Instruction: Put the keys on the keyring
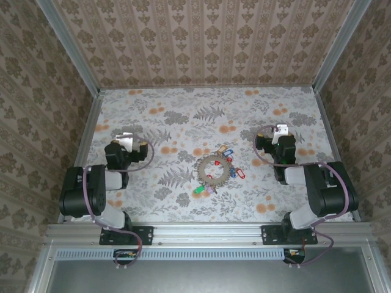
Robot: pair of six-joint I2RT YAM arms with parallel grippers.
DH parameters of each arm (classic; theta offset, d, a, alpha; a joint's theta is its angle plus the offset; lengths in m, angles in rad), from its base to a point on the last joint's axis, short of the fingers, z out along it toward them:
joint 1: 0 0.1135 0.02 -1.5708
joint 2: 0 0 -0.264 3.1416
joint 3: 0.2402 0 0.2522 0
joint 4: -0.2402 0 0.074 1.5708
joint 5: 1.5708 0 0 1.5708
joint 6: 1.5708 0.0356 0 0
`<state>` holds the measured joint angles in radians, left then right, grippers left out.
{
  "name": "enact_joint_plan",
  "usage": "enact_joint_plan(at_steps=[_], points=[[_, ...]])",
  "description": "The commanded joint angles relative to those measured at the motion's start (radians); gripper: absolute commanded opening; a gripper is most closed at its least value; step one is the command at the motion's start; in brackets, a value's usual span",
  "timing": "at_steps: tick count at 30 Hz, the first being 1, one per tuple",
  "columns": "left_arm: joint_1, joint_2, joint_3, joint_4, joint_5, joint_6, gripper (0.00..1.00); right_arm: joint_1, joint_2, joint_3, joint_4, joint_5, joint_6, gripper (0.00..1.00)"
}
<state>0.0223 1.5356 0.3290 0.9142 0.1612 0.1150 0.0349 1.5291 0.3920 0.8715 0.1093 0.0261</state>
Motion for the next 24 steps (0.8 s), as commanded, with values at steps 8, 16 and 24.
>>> enact_joint_plan(at_steps=[8, 16, 24], points=[[-0.042, 0.001, 0.077, -0.061, -0.17, -0.056, 1.0, -0.003, 0.0, 0.007, -0.002, 0.021, 0.011, 1.0], [-0.041, 0.002, 0.078, -0.064, -0.172, -0.057, 1.0, -0.003, 0.0, 0.007, -0.002, 0.021, 0.011, 1.0], [-0.042, 0.0, 0.079, -0.063, -0.171, -0.057, 1.0, -0.002, 0.0, 0.009, -0.003, 0.021, 0.011, 1.0]])
